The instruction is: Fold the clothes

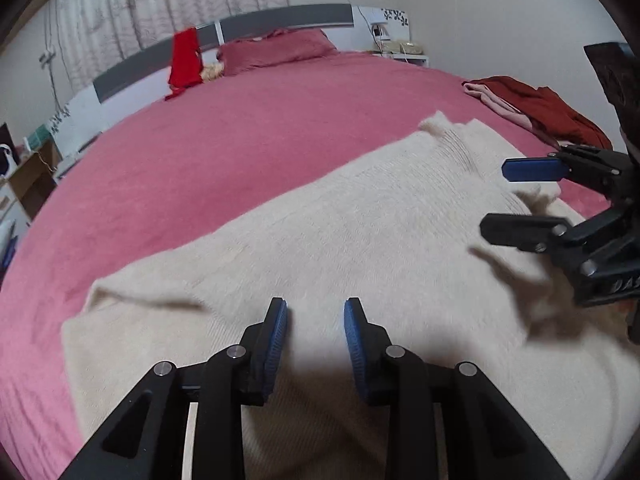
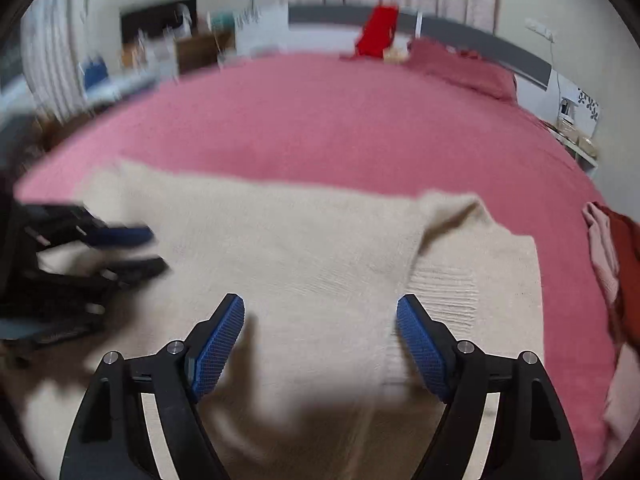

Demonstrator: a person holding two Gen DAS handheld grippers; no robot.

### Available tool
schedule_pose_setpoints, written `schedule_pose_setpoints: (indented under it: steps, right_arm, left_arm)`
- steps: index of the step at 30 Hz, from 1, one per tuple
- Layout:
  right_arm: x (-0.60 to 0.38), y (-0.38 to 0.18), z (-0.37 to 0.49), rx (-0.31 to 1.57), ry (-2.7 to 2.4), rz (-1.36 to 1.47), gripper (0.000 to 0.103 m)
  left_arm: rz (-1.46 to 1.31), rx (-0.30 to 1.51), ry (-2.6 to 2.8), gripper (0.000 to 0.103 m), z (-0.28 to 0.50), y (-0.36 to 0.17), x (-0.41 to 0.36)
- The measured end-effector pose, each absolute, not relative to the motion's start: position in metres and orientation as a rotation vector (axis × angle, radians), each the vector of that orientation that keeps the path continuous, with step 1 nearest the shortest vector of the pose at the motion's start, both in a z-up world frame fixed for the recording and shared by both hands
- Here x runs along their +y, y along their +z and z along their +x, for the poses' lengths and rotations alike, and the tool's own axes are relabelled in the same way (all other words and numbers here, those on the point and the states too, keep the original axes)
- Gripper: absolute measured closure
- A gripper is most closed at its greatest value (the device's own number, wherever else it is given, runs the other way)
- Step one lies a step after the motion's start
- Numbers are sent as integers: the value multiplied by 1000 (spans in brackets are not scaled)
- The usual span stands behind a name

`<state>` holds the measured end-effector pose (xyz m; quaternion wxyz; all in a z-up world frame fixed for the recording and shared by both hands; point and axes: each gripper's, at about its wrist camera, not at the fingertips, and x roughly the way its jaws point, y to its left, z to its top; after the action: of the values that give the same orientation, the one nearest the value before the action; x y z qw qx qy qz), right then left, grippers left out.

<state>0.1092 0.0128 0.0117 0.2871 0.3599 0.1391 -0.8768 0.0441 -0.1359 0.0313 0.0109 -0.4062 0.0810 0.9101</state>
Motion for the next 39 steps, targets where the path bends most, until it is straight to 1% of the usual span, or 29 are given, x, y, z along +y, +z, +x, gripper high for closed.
schedule_pose_setpoints:
  steps: [2,4,6,8,10,12,15,17,18,20,22,25,30,34,36,39]
  right_arm:
    - [11,-1,115,440,-2324,1049,23]
    - [20,-18,124,448,-2306,1096,23]
    - [31,-23,131,382,-2319,1099,22]
    - [46,-20,134,271,-2326,1167,22]
    - [69,-18,141,178,-2333,1233,22]
    - [90,-22,154,144,-2337,1305,21]
    - [115,-27,189,239,-2333,1256,20]
    - [129,-32,213,316,-2345,1212,19]
    - [126,-35,224,326,-2361,1180,19]
    - [140,-38,244,263,-2400,1114,18]
    - [151,-41,258,178,-2414,1081,18]
    - [145,-33,258,130,-2361,1142,18]
    - [148,-27,261,-7,-2318,1201,18]
    - [180,-4,249,-289,-2327,1176,18]
    - [206,-3,241,-404,-2304,1257,18]
    - [233,-17,223,-461,-2234,1497,18]
  left_arm:
    - [-1266,323,2852,73,65,28,-132]
    - [-1284,374,2858,73,78,28,-127]
    - [-1294,397,2866,73,90,30,-124]
    - [-1307,402,2870,73,104,32,-123]
    - [-1369,379,2854,73,119,26,-124]
    - [-1433,361,2836,73,137,15,-127]
    - [-1339,279,2890,73,177,14,-136]
    - [-1339,224,2889,72,193,14,-141]
    - [-1339,196,2886,72,200,14,-145]
    - [-1339,141,2875,72,214,16,-153]
    - [-1340,61,2893,72,227,20,-164]
    - [-1339,-77,2939,73,247,28,-182]
    - [-1372,-420,3037,73,269,31,-229]
    - [-1451,-764,2899,73,281,15,-260]
    - [-1446,-935,2777,73,284,3,-270]
    - [-1402,-1086,2664,70,286,-5,-281]
